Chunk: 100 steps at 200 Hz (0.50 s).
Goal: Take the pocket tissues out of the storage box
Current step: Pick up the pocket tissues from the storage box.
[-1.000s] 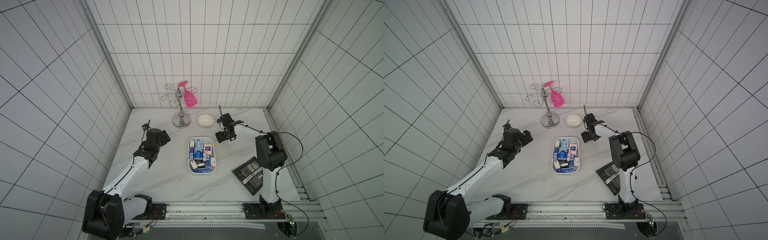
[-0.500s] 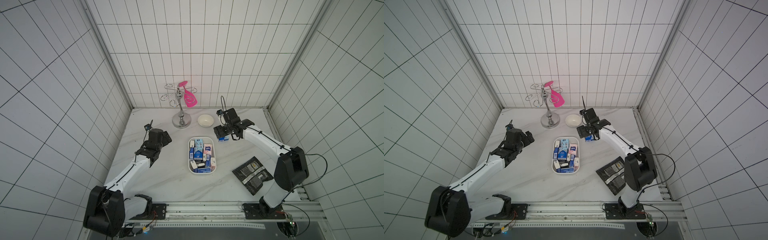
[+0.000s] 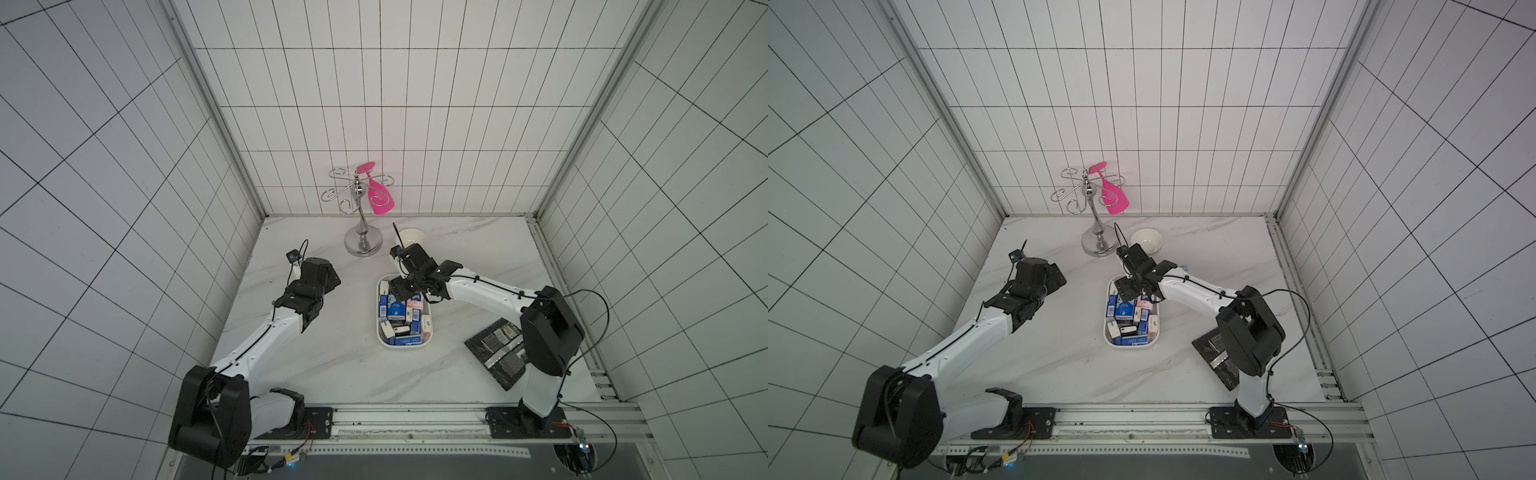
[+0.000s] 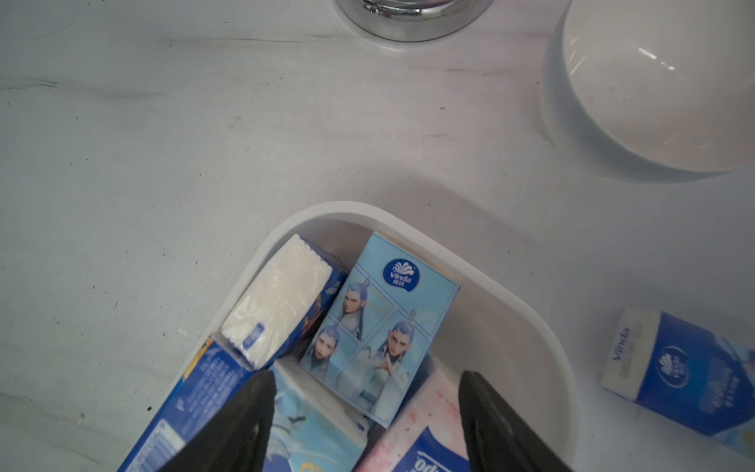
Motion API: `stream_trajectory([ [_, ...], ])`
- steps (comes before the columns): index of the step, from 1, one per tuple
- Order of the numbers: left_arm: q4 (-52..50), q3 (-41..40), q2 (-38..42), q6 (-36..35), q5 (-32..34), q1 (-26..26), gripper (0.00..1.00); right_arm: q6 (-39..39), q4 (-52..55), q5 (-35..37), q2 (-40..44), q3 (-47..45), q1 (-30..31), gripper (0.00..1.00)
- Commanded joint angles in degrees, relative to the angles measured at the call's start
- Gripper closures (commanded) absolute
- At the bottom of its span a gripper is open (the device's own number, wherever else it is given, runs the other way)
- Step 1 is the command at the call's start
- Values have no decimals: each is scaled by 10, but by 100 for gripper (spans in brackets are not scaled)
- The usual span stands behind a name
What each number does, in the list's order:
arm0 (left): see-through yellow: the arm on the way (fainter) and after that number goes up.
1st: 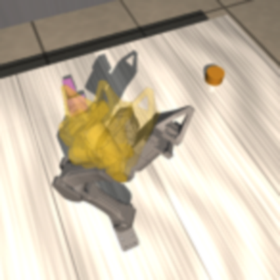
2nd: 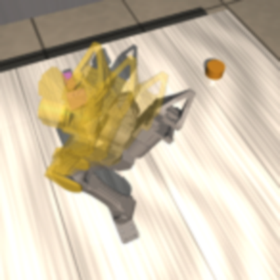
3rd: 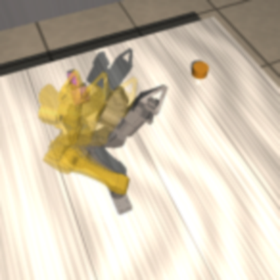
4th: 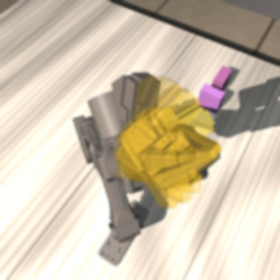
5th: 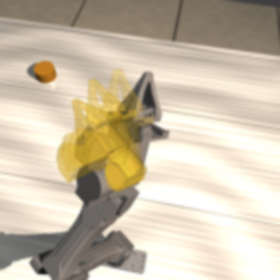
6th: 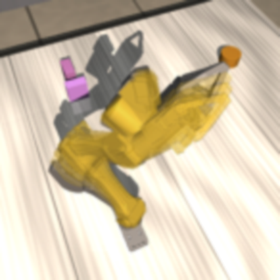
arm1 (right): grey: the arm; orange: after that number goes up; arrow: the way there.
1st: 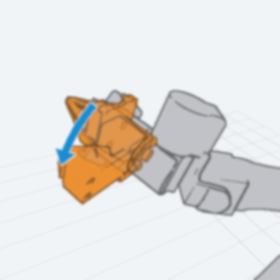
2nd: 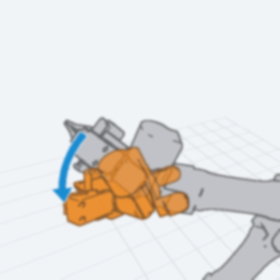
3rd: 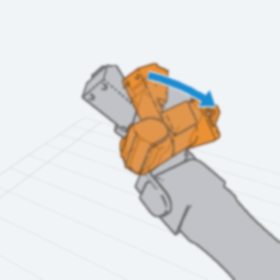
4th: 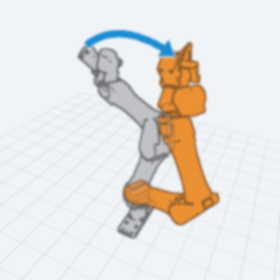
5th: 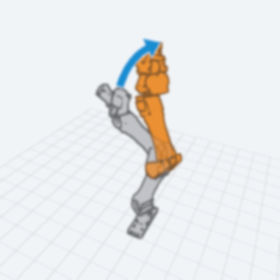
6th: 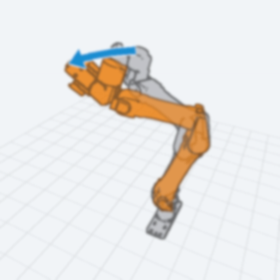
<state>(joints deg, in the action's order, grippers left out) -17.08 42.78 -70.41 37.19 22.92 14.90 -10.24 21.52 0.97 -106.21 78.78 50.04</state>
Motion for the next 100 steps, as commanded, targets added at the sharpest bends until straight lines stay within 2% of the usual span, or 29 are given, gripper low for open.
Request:
stream_trajectory([
  [1, -6, 10, 4, 7, 17, 0, 2, -33, -29, 31, -16, 40, 12, 27],
  [100, -6, -2, 26, 9, 20, 0, 2, -70, -33, 24, -78, 94, 29, 31],
])
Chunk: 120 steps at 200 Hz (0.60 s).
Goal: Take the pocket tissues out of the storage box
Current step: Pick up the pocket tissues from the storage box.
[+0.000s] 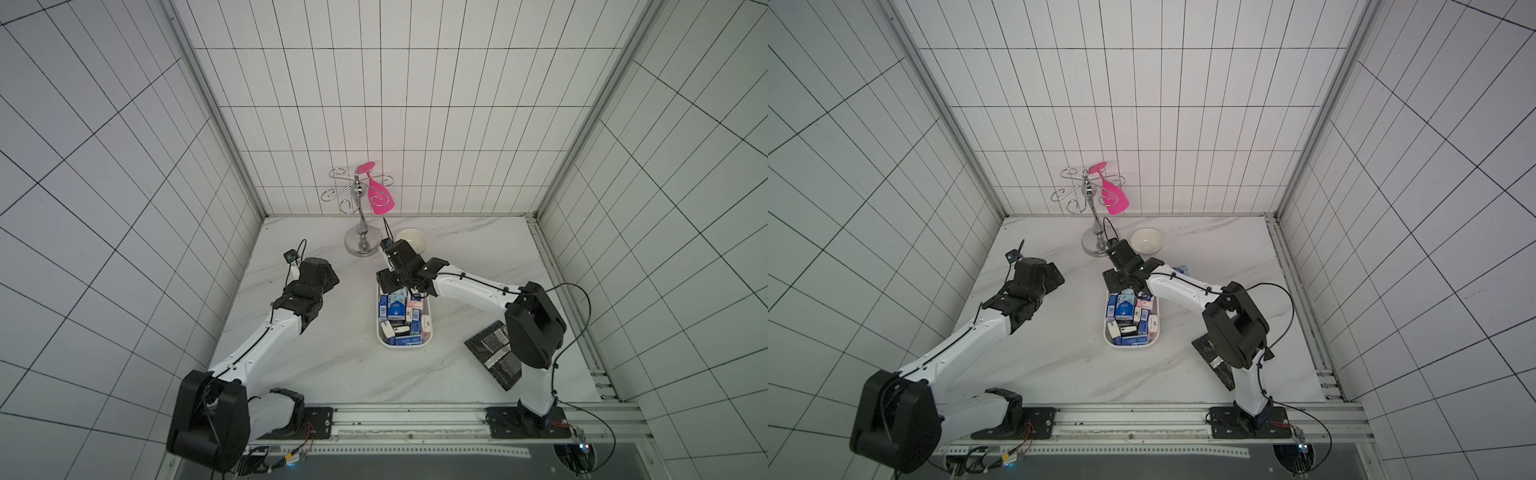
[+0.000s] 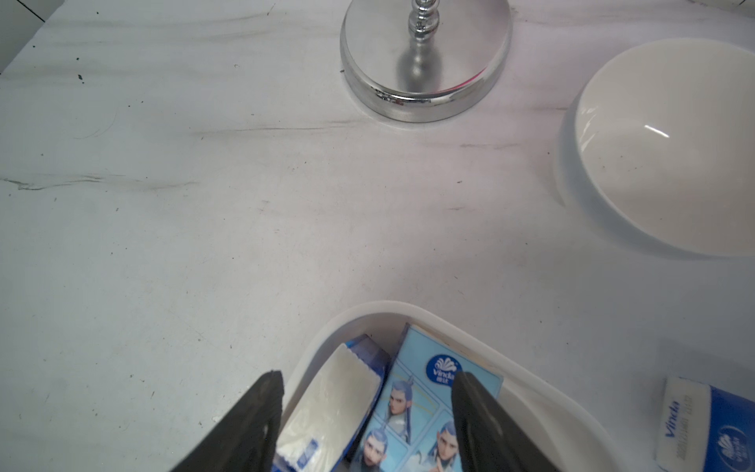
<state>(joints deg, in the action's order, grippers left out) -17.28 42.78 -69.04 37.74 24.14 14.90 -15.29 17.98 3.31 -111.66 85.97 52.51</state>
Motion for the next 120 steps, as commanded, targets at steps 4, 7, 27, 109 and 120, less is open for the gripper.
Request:
stream_trajectory([
  [4, -4, -2, 13, 3, 7, 0, 2, -20, 3, -2, -26, 23, 4, 32],
  [7, -4, -2, 12, 3, 7, 0, 2, -20, 2, -3, -29, 24, 4, 32],
  [27, -5, -3, 14, 4, 7, 0, 2, -24, 2, -8, -41, 27, 5, 37],
  [109, -2, -6, 17, 8, 6, 0, 2, -31, 1, -6, -42, 16, 14, 67],
  [120, -1, -6, 17, 8, 5, 0, 2, -34, 1, -3, -39, 15, 16, 73],
])
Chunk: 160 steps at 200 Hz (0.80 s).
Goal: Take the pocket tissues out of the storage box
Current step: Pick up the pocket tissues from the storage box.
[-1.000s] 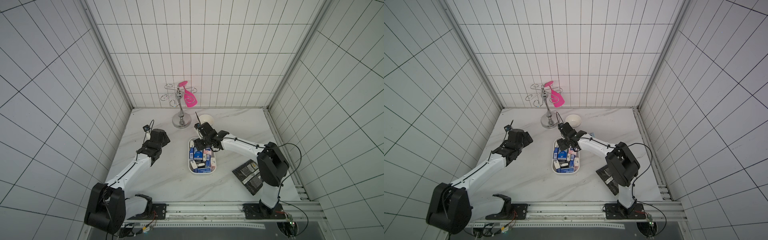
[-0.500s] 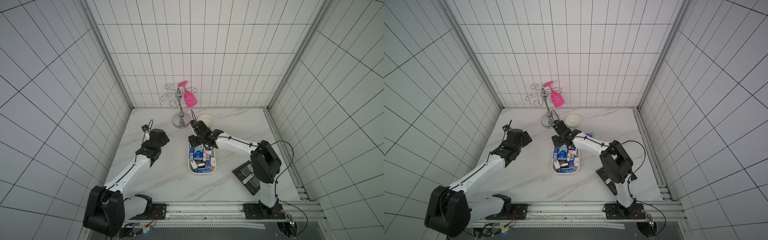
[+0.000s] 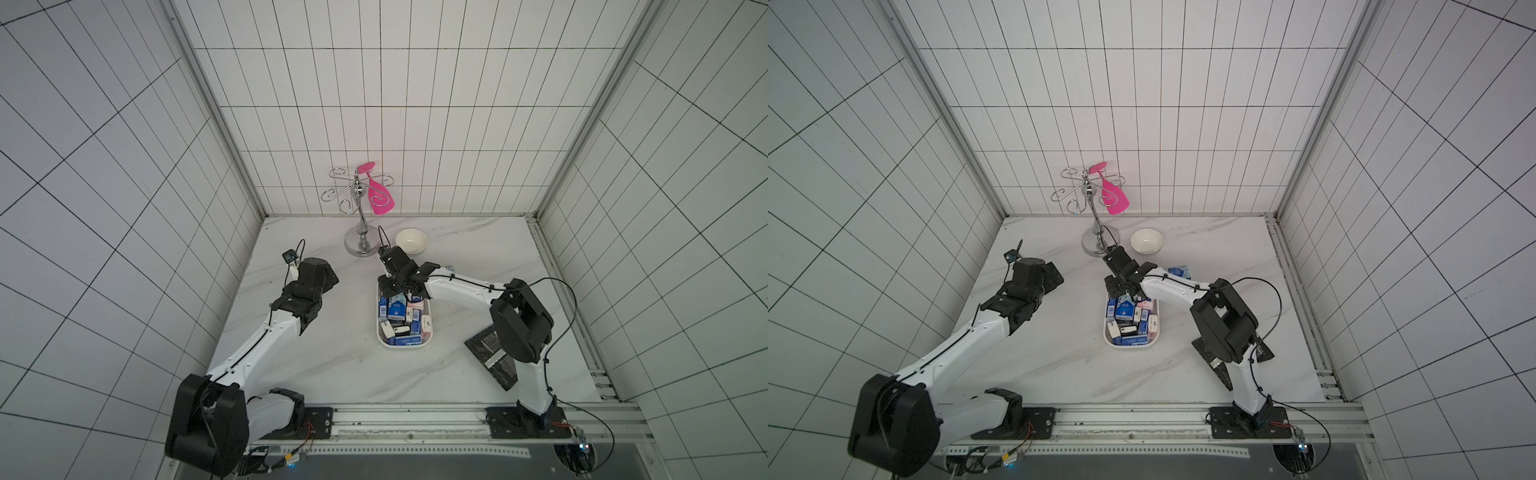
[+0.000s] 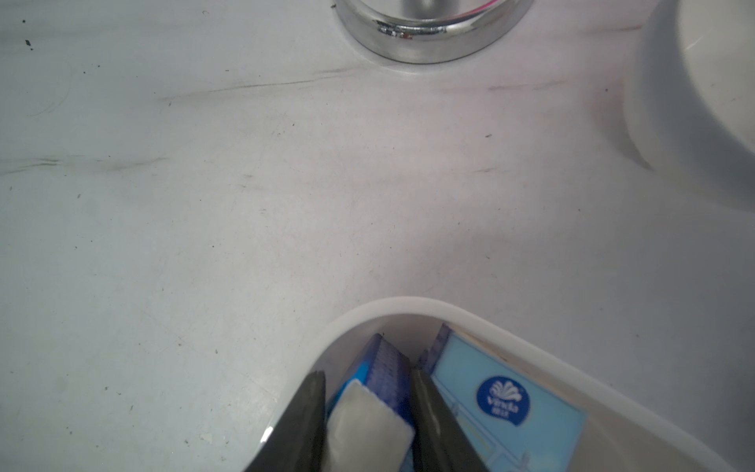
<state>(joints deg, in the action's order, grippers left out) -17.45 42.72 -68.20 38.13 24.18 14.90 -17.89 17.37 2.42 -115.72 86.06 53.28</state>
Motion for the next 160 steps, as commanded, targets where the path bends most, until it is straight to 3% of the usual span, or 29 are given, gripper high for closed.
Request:
stream_trajectory([
  [1, 1, -6, 9, 4, 4, 0, 2, -8, 7, 6, 2, 13, 8, 73],
  [63, 4, -9, 8, 6, -2, 0, 2, -11, 4, 28, 32, -3, 9, 89],
  [160, 2, -9, 14, 5, 0, 0, 2, 23, 12, 78, 138, -23, -13, 92],
])
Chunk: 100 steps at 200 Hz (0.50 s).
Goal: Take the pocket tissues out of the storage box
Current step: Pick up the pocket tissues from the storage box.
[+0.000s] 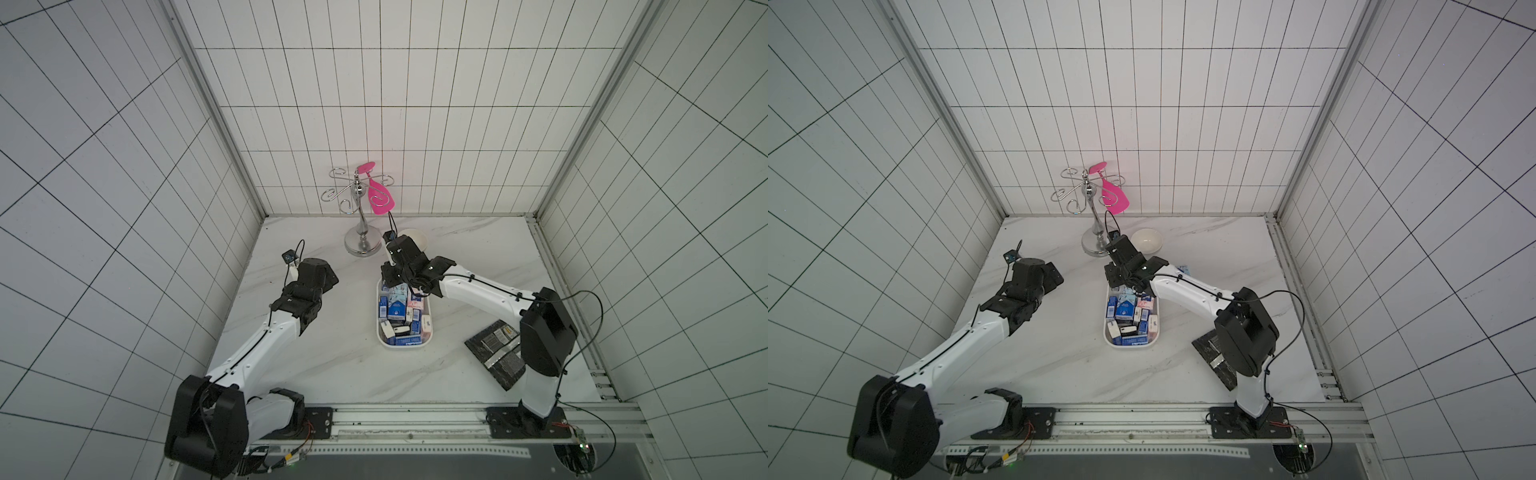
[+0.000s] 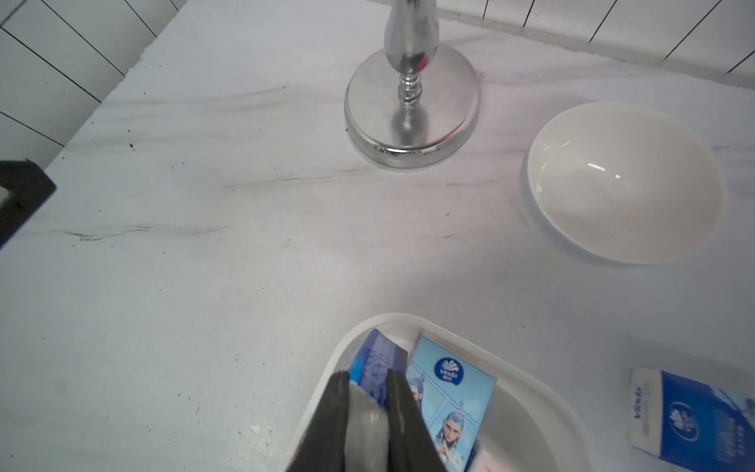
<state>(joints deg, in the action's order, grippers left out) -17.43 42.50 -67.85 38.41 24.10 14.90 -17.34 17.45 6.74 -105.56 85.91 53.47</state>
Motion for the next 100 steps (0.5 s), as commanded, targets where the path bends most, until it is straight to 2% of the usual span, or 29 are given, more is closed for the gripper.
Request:
stream_trajectory([
  [1, 2, -7, 11, 2, 1, 0, 2, 17, 12, 35, 38, -22, -16, 92],
  [62, 2, -3, 14, 1, 0, 0, 2, 32, 24, 60, 148, -129, -150, 92],
  [100, 3, -1, 13, 2, -9, 0, 2, 38, 58, 103, 150, -163, -254, 93],
])
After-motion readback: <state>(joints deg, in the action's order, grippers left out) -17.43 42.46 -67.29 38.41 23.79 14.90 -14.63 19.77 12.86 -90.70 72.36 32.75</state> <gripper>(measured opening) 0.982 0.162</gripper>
